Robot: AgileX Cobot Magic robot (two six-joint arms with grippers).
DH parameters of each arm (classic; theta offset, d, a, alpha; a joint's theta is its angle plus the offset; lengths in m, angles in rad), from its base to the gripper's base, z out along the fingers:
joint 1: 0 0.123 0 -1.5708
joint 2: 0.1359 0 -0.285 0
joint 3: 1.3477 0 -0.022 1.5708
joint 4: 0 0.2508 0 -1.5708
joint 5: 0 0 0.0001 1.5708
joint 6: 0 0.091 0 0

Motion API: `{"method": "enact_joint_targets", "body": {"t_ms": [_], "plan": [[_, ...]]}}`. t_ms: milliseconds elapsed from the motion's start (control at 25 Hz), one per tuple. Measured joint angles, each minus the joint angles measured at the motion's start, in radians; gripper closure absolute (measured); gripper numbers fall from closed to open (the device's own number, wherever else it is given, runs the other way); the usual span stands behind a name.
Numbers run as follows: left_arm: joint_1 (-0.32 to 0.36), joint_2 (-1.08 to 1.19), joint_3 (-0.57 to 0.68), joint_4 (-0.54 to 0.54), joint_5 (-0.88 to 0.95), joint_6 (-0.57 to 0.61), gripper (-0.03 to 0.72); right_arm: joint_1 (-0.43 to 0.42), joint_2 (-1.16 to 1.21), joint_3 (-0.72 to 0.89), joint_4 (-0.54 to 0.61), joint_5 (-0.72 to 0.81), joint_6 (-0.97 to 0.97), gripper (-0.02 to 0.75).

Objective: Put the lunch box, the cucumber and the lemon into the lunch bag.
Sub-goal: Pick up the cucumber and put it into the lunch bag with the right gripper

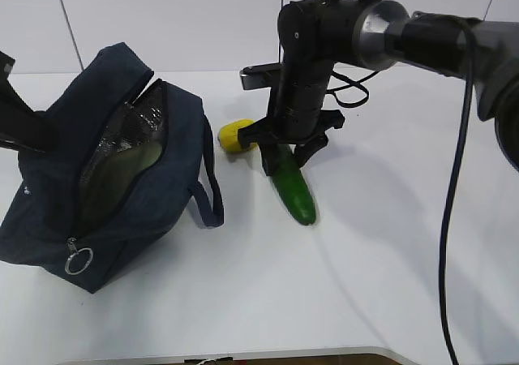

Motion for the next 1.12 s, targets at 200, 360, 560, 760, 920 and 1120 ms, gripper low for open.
{"method": "enact_joint_targets", "body": {"t_ms": [200, 360, 560, 760, 920, 1120], "plan": [[0.000, 0.000, 0.000, 0.000, 0.000, 0.000, 0.688, 0.000, 0.000, 0.000, 0.000, 0.000, 0.000, 0.329], [0.000, 0.000, 0.000, 0.000, 0.000, 0.000, 0.688, 0.000, 0.001, -0.017, -0.009, 0.051, 0.000, 0.331], [0.000, 0.000, 0.000, -0.002, 0.009, 0.000, 0.688, 0.000, 0.005, -0.077, -0.016, 0.078, -0.014, 0.332], [0.000, 0.000, 0.000, -0.004, 0.029, 0.000, 0.688, 0.000, -0.025, -0.083, -0.016, 0.083, -0.027, 0.332], [0.000, 0.000, 0.000, -0.004, 0.033, 0.000, 0.688, 0.000, -0.123, -0.060, 0.010, 0.087, -0.036, 0.332], [0.000, 0.000, 0.000, -0.004, 0.035, 0.002, 0.688, 0.000, -0.258, 0.003, 0.119, 0.092, -0.084, 0.332]]}}
